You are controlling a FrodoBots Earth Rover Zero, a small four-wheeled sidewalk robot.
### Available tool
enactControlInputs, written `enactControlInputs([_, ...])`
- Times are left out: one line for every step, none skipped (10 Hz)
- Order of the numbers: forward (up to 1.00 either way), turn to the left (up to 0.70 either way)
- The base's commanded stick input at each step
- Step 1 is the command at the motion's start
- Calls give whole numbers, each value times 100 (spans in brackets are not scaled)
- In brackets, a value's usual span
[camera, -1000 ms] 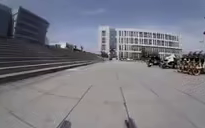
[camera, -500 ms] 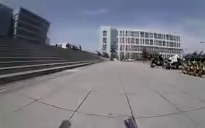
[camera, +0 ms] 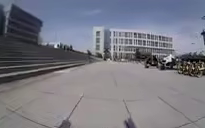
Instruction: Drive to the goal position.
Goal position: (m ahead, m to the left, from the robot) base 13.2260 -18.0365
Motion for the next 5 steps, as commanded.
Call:
enactControlInputs([70, 0])
enactControlInputs([70, 0])
enactControlInputs([70, 0])
enactControlInputs([70, 0])
enactControlInputs([70, 0])
